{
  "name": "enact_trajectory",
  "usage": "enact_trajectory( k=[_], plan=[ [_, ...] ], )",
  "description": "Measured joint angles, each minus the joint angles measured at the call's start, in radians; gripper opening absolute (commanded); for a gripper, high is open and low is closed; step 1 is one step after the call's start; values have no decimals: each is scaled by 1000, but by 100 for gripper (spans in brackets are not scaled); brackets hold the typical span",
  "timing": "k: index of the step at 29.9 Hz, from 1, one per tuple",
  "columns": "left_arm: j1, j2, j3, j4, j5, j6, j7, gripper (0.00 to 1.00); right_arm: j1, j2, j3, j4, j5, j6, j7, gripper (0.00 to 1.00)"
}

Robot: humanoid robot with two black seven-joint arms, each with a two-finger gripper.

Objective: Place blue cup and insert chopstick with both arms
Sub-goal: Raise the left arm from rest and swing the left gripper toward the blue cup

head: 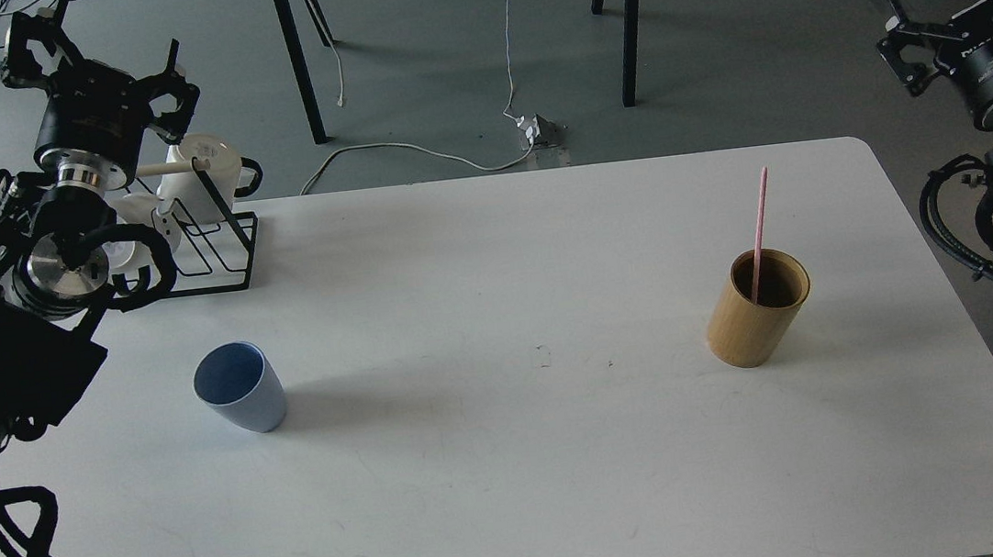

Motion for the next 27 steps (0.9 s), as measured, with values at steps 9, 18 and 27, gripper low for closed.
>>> enact_trajectory(
  k=[9, 18, 27],
  plan=[
    [0, 7, -1, -1, 0, 0, -27, 100, 0, 0, 0, 1, 0, 0, 0, 99],
    [5, 124, 59, -240, 31, 0, -20, 100, 0, -1, 6, 1, 0, 0, 1, 99],
    [23, 417, 232, -708, 534, 74, -26, 99, -3, -46, 9, -1, 0, 0, 2, 99]
  ],
)
